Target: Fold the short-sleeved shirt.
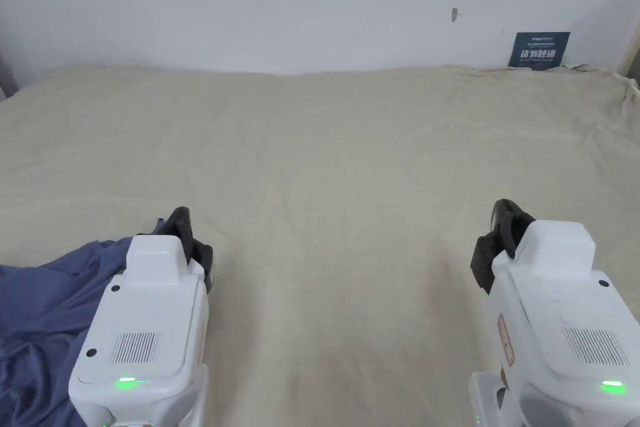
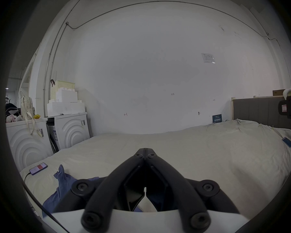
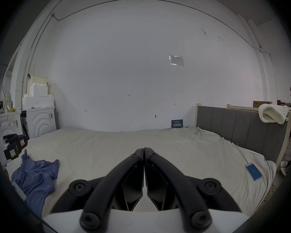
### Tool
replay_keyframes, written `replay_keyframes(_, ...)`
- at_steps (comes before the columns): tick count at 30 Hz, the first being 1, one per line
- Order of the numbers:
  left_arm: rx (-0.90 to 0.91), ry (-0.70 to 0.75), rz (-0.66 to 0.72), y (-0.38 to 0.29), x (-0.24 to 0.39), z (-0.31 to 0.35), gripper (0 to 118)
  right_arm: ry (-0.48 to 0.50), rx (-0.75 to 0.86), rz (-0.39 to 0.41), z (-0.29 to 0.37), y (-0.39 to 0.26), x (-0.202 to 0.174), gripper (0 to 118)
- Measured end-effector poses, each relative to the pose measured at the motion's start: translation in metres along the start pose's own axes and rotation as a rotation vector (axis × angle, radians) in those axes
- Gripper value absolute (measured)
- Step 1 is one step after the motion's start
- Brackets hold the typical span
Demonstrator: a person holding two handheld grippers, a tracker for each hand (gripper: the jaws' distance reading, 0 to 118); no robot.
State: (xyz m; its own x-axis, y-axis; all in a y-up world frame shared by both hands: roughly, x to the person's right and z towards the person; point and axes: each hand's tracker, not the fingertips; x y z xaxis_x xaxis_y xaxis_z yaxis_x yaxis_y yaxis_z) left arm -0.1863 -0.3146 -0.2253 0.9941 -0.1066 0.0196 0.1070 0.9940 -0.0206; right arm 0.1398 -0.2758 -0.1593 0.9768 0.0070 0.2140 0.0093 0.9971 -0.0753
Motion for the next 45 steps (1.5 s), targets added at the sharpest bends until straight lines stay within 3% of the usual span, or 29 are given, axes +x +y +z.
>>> replay_keyframes(10,0.006,0.015,-0.002,0.002,-0.006,0.001,0,0.011,0.002,0.007,-0.004,0.001,-0.004,0)
replay_keyframes(18,0.002,0.071,-0.002,0.000,-0.030,0.005,0,0.070,0.000,0.018,-0.014,0.001,-0.029,0)
replay_keyframes(45,-0.056,0.486,-0.020,-0.018,-0.201,0.101,0,0.470,-0.009,0.042,-0.006,0.005,-0.206,0)
